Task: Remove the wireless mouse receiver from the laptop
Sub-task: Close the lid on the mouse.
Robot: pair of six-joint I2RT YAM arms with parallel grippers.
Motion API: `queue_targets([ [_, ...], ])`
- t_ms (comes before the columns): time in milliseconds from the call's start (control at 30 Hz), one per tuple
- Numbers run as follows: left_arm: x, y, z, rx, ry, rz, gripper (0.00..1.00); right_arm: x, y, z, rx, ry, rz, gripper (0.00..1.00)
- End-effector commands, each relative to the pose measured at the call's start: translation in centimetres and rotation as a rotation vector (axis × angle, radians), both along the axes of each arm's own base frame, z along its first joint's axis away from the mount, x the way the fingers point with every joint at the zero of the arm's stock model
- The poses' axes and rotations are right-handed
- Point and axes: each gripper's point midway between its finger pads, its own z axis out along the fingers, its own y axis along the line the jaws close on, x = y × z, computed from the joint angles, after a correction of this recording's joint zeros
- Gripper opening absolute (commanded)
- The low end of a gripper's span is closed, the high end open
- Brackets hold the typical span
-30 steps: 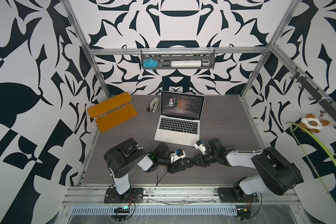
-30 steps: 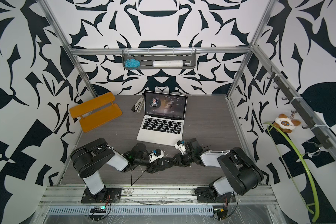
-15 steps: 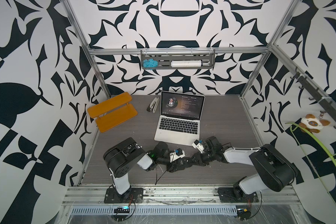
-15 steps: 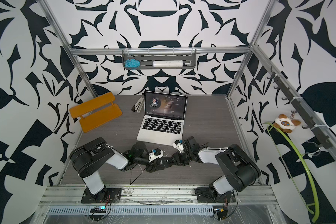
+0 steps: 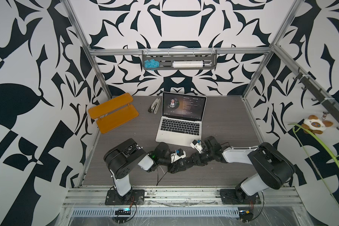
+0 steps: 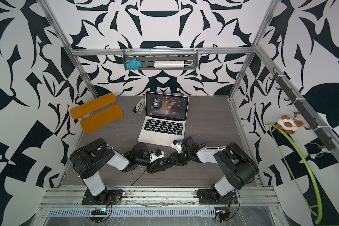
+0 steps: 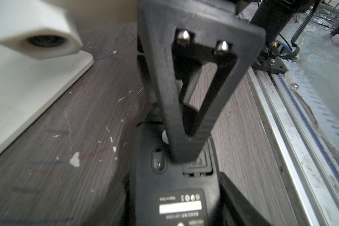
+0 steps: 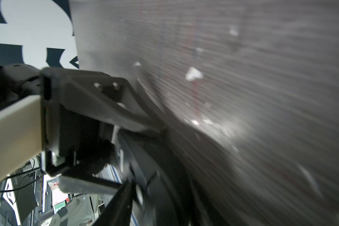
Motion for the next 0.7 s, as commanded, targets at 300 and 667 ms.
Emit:
queue_targets([
  [300,-2.0,0.6,-3.7,0.141,0.14,0.001,0.27,-3.3,-0.9,-5.2,-0.166,0.049,0.042,0.54],
  [667,-1.5,0.7,-3.3,0.134,0.117,0.031,0.35,-3.5,-1.0,-4.5,-0.141,0.042,0.03,0.29],
])
